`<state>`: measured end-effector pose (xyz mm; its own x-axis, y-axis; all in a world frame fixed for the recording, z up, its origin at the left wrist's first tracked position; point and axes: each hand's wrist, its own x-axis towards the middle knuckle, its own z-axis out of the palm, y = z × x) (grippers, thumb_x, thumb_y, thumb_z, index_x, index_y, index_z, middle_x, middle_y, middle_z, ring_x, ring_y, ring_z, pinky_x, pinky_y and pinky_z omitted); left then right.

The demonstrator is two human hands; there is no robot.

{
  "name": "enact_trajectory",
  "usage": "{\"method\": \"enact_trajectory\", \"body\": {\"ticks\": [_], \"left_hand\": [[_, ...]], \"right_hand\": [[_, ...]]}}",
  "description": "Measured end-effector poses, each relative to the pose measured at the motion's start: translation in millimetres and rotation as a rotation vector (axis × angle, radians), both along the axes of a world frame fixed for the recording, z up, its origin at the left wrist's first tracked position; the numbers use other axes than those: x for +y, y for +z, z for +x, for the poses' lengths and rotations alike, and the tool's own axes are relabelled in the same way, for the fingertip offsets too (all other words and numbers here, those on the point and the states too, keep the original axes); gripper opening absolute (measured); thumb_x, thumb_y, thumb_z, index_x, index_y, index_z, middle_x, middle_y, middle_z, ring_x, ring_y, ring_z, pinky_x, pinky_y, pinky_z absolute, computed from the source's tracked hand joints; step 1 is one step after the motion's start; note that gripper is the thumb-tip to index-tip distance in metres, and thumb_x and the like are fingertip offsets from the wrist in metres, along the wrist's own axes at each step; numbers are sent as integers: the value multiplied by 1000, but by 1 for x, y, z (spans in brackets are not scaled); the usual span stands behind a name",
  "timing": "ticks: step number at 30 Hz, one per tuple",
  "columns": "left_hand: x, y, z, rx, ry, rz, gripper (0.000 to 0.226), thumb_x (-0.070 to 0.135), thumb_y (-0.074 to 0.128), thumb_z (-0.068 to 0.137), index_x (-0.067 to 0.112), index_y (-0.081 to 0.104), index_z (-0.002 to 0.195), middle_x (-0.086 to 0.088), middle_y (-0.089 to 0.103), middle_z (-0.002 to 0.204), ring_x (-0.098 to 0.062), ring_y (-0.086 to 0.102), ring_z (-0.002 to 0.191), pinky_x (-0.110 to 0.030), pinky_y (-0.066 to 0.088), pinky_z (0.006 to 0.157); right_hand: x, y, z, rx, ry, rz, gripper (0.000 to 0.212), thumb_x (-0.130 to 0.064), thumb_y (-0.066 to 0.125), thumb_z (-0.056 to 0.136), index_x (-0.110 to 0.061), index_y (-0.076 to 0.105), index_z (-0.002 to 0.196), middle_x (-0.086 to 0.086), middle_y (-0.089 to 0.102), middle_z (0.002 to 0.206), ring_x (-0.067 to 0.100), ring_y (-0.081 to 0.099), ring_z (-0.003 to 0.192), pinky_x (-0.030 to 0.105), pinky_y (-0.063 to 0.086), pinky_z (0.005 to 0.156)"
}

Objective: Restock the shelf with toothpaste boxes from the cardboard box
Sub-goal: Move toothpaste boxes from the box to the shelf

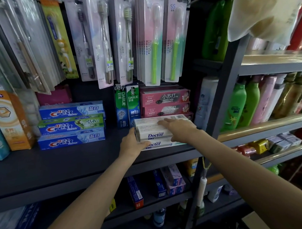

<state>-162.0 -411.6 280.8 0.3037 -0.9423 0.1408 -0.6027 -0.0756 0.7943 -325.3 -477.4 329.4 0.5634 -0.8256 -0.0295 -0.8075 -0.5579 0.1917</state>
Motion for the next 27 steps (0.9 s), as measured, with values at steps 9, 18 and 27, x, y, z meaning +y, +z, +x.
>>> {"method": "enact_trajectory", "body": {"ticks": [9,18,27], "left_hand": [[-3,-4,4,26,19,-46,87,26,77,73,13,26,142,-9,44,141,-25,43,128,-35,37,103],[5,-10,16,-225,-293,-82,72,13,65,85,34,27,143,-3,9,153,-19,25,138,-29,22,111],[4,-14,22,-300,-183,-278,56,14,71,79,20,49,130,-3,36,127,-18,37,117,-27,32,102]], "right_hand": [[-6,3,-11,-223,25,57,74,-12,67,84,-20,27,145,7,34,147,29,44,126,39,43,100],[-7,-9,-23,-69,-18,-79,70,-23,65,86,-19,27,144,7,29,147,31,27,133,49,29,109],[-5,-12,-15,-6,43,-230,65,-31,67,82,-16,32,135,9,39,133,30,36,125,44,30,105]]}}
